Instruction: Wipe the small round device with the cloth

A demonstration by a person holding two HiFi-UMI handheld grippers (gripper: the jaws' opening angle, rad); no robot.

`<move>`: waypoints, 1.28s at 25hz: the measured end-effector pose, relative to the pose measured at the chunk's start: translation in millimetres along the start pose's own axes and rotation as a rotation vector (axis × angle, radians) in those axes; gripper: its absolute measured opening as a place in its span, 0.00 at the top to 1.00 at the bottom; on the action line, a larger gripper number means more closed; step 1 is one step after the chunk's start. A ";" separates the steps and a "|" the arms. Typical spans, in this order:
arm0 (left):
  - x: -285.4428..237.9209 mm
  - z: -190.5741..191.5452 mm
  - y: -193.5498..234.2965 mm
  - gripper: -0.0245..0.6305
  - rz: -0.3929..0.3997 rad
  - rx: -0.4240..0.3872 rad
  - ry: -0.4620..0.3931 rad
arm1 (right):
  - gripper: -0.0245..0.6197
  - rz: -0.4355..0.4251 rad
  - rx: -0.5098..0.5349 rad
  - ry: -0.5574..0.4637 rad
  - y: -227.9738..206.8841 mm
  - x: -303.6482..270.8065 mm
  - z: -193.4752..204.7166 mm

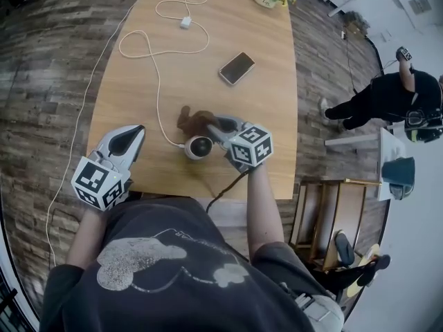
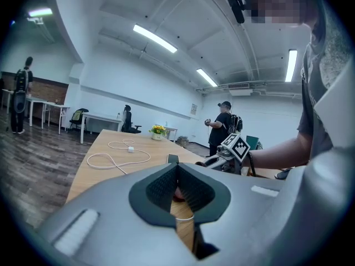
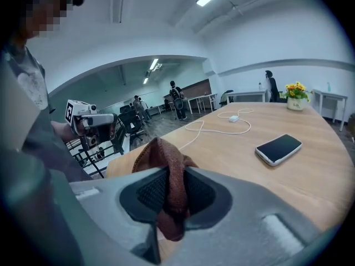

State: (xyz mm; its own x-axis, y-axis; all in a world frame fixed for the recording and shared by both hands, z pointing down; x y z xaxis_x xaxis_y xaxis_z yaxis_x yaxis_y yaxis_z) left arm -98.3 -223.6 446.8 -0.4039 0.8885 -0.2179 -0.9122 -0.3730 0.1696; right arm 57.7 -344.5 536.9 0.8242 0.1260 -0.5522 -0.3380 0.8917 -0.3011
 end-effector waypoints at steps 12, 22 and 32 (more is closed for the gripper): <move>10.7 6.3 4.4 0.93 -0.021 0.008 0.013 | 0.88 0.115 -0.095 0.096 -31.7 -16.2 43.2; 14.0 -0.4 2.8 0.93 0.032 -0.002 -0.005 | 0.88 0.216 0.042 -0.348 46.3 65.7 -74.8; 17.9 3.6 -13.2 0.93 0.135 0.002 -0.016 | 0.88 0.149 0.042 -0.223 131.9 32.1 -19.5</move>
State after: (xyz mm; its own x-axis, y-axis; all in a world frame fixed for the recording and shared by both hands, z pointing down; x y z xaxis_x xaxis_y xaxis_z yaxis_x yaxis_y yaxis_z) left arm -93.3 -201.8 444.1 -0.5219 0.8344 -0.1773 -0.8494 -0.4891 0.1983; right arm 30.7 -231.2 464.3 0.8483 0.3456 -0.4012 -0.4475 0.8730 -0.1942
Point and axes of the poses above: the fingertips, and each gripper's own axes: x backward along the fingers, y to its left, z out of its underside, the point moved 2 cm from there along x, backward along the fingers, and after that the axes turned 4 degrees about -x, right-handed, at the moved point
